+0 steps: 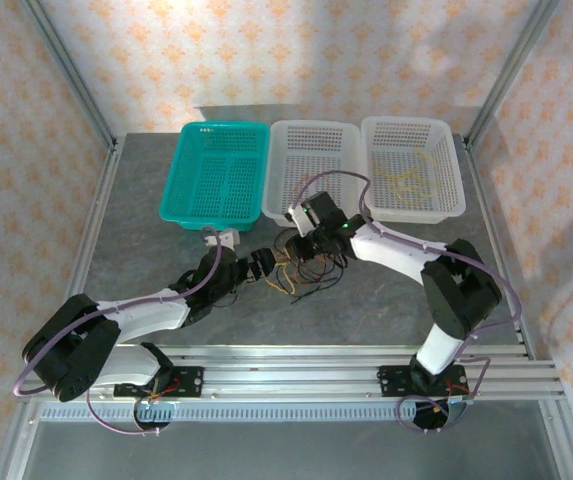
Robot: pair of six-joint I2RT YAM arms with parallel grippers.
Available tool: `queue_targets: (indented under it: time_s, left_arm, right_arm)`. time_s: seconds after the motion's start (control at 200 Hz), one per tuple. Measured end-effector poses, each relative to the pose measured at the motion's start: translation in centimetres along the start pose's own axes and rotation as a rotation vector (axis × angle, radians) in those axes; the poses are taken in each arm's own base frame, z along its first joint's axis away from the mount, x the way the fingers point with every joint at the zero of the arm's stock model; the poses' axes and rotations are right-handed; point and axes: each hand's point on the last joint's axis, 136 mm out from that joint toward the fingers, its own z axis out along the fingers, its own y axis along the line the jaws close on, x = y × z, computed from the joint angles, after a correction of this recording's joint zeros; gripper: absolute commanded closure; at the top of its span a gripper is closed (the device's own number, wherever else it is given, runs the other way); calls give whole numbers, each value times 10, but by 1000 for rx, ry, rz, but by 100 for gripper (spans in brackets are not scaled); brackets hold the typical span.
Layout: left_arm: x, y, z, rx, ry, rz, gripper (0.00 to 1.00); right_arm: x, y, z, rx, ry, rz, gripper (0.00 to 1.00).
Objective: Untangle the cables
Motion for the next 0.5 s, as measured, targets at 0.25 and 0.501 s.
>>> queue_targets:
  time_s: [0.25, 0.501]
  left_arm:
    - [-1, -1, -1, 3, -3, -4, 6]
    - [11, -2, 2, 2, 30, 32, 7]
  right_arm:
    - [12, -12, 2, 63, 33, 46, 85]
    - [37, -21, -4, 110, 54, 140, 86]
